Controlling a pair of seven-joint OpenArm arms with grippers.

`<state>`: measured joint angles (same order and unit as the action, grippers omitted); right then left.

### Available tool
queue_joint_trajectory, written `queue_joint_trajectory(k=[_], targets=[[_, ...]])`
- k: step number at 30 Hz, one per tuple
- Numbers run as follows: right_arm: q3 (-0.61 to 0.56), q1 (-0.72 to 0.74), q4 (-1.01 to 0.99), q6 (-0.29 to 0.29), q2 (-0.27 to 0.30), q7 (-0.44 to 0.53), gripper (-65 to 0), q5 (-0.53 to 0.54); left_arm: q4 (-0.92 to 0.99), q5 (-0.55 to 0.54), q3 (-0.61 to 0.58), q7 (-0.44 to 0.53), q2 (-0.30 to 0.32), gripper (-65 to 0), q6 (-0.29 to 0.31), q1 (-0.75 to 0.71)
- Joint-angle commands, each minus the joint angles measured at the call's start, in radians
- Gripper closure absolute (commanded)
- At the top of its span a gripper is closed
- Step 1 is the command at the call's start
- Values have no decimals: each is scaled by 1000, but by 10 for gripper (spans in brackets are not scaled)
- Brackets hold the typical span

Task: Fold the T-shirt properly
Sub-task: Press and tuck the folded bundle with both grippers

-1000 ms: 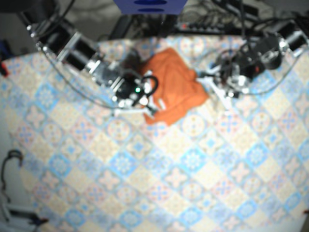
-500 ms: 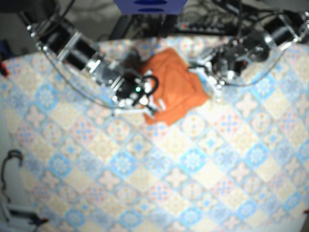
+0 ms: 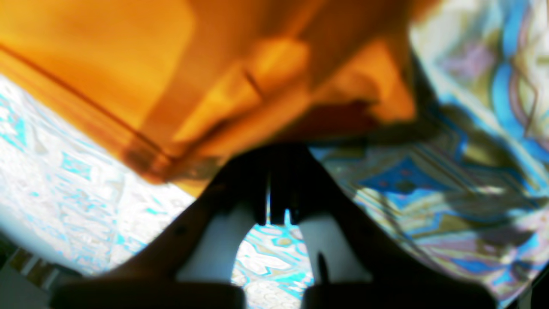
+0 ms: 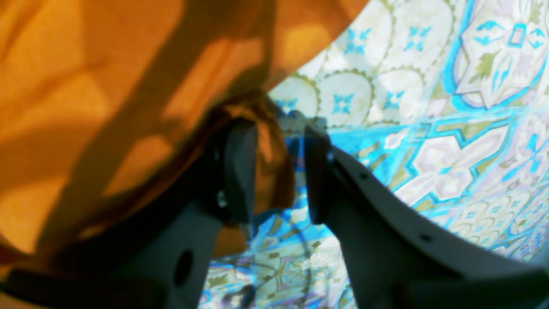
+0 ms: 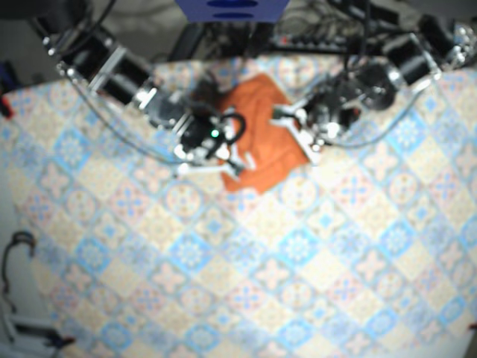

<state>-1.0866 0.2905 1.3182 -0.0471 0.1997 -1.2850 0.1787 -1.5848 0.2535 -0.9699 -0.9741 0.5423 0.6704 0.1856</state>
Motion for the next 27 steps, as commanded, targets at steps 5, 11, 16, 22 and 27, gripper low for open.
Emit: queue_joint_trajectory(k=[5, 11, 16, 22, 27], targets=[[-10, -60, -16, 19, 17, -74, -200, 55, 4, 5, 10, -4, -4, 0, -5, 32], [-10, -78, -15, 19, 17, -75, -200, 55, 4, 4, 12, -4, -6, 0, -7, 65], [-10, -92, -15, 19, 17, -95, -200, 54, 4, 0, 13, -6, -6, 0, -7, 98], [-11, -99, -15, 19, 17, -95, -200, 57, 5, 2, 15, -6, -8, 0, -7, 116], [-33, -106, -15, 19, 17, -103, -200, 58, 79, -1, 15, -3, -32, 0, -7, 139]])
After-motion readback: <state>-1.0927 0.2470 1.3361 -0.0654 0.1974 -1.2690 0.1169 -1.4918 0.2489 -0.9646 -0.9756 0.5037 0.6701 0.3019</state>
